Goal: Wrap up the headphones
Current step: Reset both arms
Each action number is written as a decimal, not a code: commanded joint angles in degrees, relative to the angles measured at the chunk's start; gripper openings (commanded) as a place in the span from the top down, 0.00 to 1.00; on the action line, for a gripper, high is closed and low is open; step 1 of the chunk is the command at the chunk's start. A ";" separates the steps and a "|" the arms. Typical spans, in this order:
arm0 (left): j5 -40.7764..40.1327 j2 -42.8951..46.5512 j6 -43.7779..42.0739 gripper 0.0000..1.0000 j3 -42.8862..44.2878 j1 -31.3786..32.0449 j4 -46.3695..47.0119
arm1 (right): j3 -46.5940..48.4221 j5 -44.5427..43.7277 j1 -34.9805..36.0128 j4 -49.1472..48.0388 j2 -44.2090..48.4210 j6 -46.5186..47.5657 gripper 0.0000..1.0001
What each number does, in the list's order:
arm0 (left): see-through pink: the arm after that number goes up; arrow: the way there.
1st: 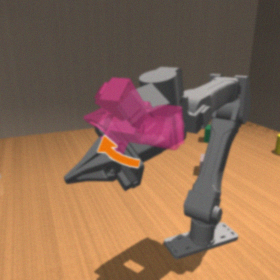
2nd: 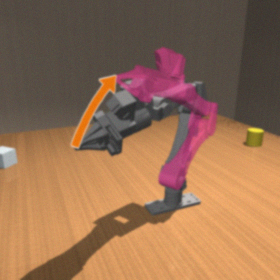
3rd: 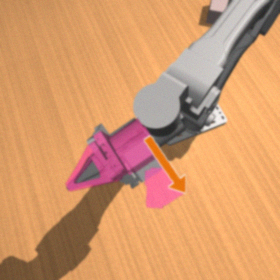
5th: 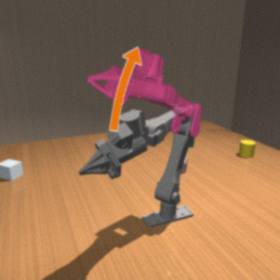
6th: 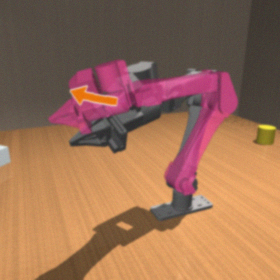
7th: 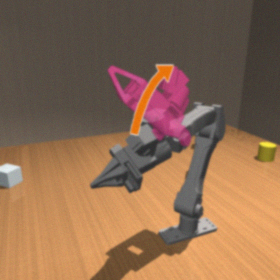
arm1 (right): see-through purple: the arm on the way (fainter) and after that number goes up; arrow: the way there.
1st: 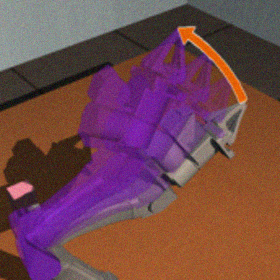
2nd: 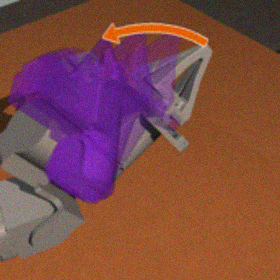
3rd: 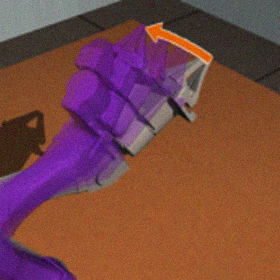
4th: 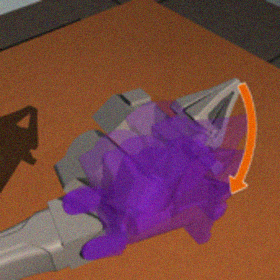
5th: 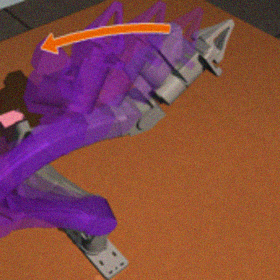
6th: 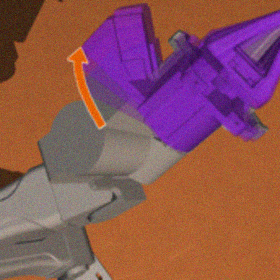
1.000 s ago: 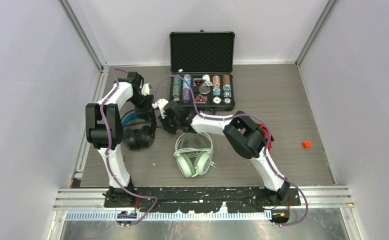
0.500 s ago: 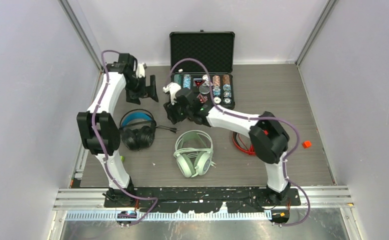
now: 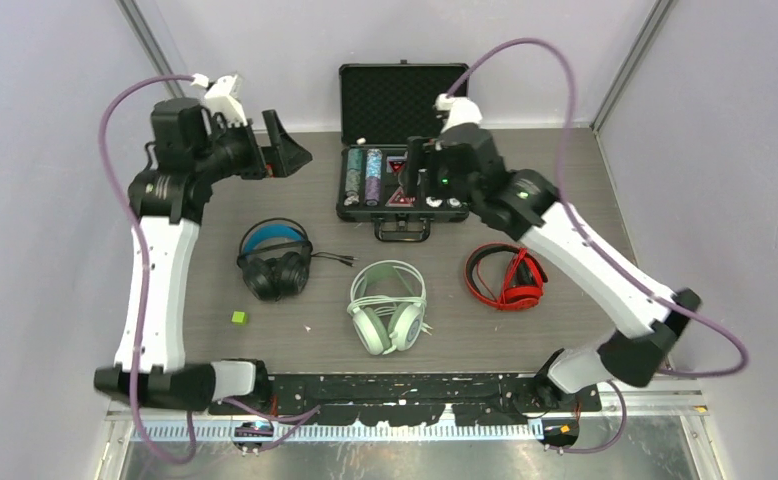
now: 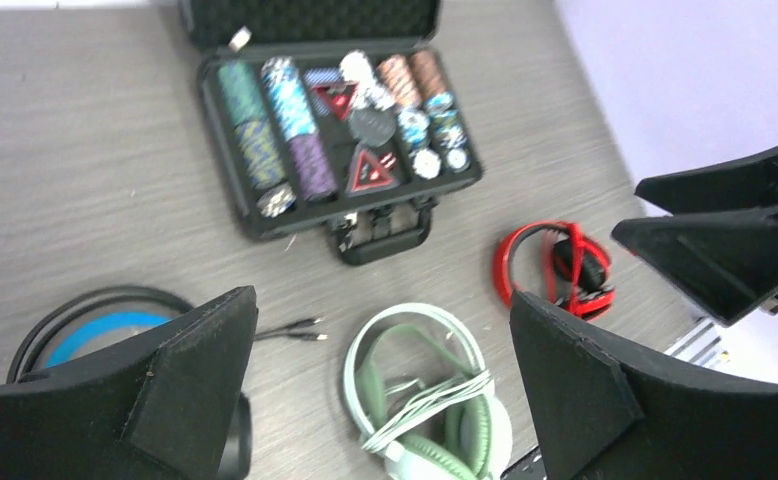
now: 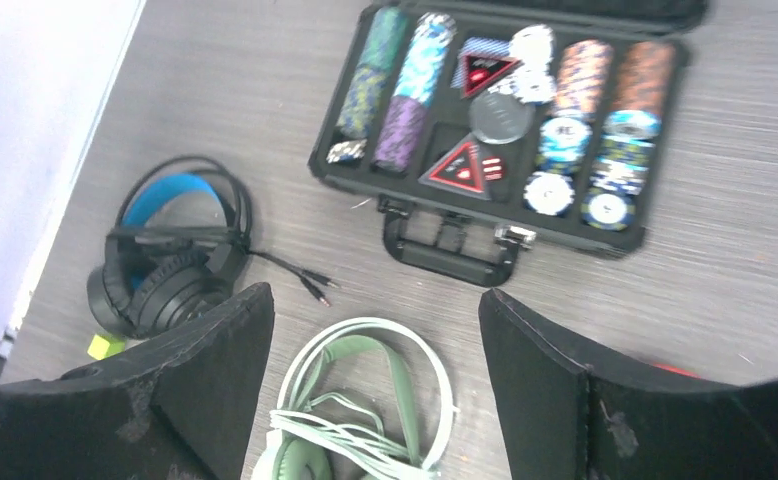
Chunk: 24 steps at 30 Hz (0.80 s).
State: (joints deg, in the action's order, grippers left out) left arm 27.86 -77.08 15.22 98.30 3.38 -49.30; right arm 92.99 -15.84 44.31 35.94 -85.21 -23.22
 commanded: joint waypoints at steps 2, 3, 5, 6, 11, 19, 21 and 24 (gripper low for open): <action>3.67 7.79 8.55 0.00 -6.29 0.55 11.81 | 6.02 -17.14 0.56 15.44 9.93 -3.17 0.20; 4.21 8.42 8.93 0.00 -6.74 0.85 11.55 | 5.91 -18.50 0.54 16.10 11.47 -3.26 0.20; 5.36 9.21 9.34 0.00 -7.19 1.64 10.01 | 4.60 -20.25 0.62 16.27 15.45 -4.78 0.20; 6.32 9.49 9.45 0.00 -7.43 2.04 9.24 | 3.32 -21.03 0.60 15.97 17.29 -5.99 0.20; 7.74 12.13 10.49 0.00 -9.23 2.76 6.78 | -3.99 -22.86 0.68 14.46 25.88 -12.22 0.20; 7.55 14.04 10.08 0.00 -9.93 3.13 4.81 | -8.80 -24.83 0.55 13.54 32.11 -16.37 0.20; 7.51 14.33 10.09 0.00 -10.05 3.14 4.68 | -8.73 -25.31 0.62 13.35 32.46 -16.51 0.20; 6.71 14.48 9.69 0.00 -10.05 3.13 4.61 | -8.70 -26.00 0.56 13.34 32.64 -16.31 0.20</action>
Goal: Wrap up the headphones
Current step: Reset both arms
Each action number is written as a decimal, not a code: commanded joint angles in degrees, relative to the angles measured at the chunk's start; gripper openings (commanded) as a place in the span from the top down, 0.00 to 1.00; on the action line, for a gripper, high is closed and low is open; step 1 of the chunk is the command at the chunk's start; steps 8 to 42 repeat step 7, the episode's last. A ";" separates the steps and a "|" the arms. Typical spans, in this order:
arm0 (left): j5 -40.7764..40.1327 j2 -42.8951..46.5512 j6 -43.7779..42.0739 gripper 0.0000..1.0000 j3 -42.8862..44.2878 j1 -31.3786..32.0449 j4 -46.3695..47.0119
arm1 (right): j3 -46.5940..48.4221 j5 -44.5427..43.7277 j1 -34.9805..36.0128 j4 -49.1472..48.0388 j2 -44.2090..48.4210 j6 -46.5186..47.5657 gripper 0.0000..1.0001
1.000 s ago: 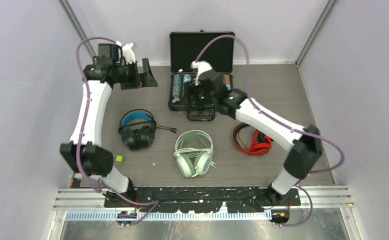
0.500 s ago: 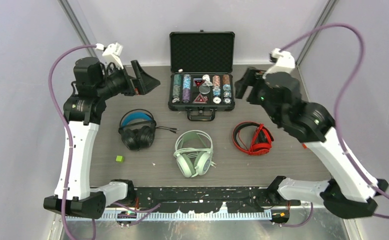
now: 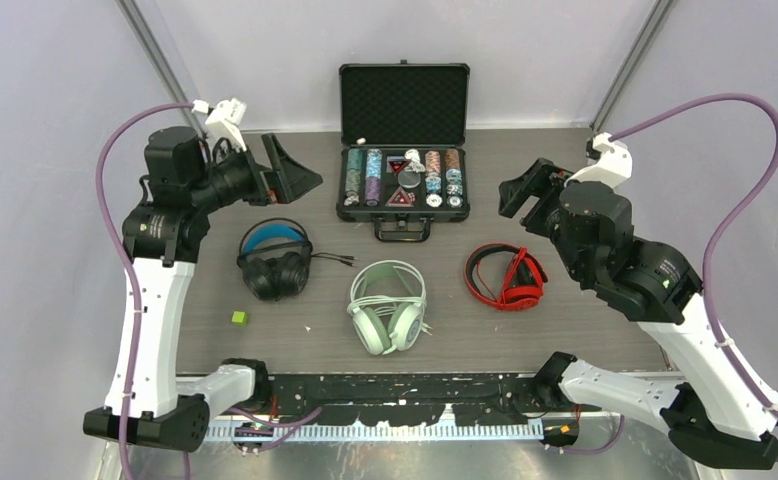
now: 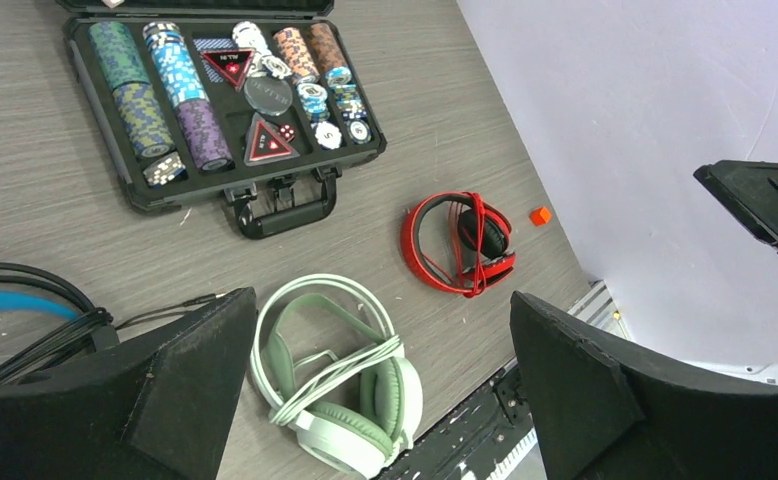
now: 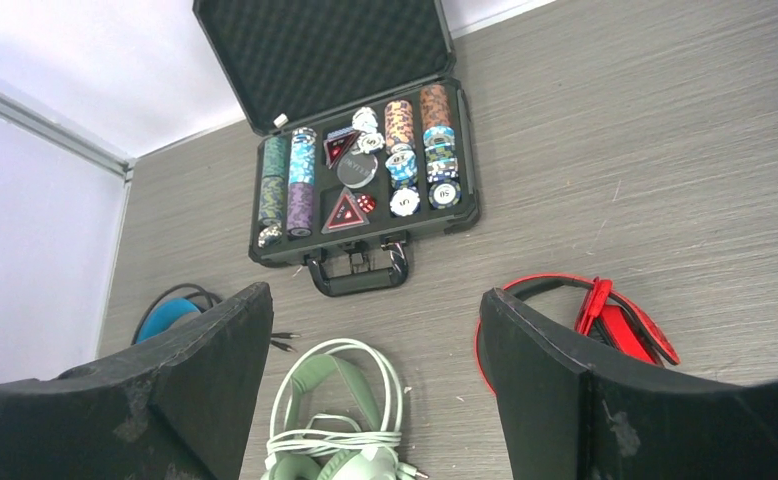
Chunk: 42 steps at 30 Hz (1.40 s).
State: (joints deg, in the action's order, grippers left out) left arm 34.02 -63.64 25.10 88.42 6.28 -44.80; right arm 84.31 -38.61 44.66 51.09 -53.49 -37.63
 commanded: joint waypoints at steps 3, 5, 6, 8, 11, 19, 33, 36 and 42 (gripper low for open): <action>-0.35 0.85 -1.12 0.00 0.52 0.22 -0.98 | -0.26 -2.94 0.23 -1.91 1.02 -2.61 0.20; -0.47 0.84 -1.33 0.00 0.76 0.23 -1.23 | -0.37 -2.60 0.20 -2.09 1.03 -2.96 0.20; -0.42 0.79 -1.37 0.00 0.78 0.28 -1.25 | -0.44 -2.59 0.22 -2.17 1.10 -3.11 0.20; -0.41 0.71 -1.37 0.00 0.79 0.25 -1.25 | -0.46 -2.55 0.17 -2.35 1.21 -3.27 0.20; -0.41 0.71 -1.37 0.00 0.79 0.25 -1.25 | -0.46 -2.55 0.17 -2.35 1.21 -3.27 0.20; -0.41 0.71 -1.37 0.00 0.79 0.25 -1.25 | -0.46 -2.55 0.17 -2.35 1.21 -3.27 0.20; -0.41 0.71 -1.37 0.00 0.79 0.25 -1.25 | -0.46 -2.55 0.17 -2.35 1.21 -3.27 0.20; -0.41 0.71 -1.37 0.00 0.79 0.25 -1.25 | -0.46 -2.55 0.17 -2.35 1.21 -3.27 0.20; -0.41 0.71 -1.37 0.00 0.79 0.25 -1.25 | -0.46 -2.55 0.17 -2.35 1.21 -3.27 0.20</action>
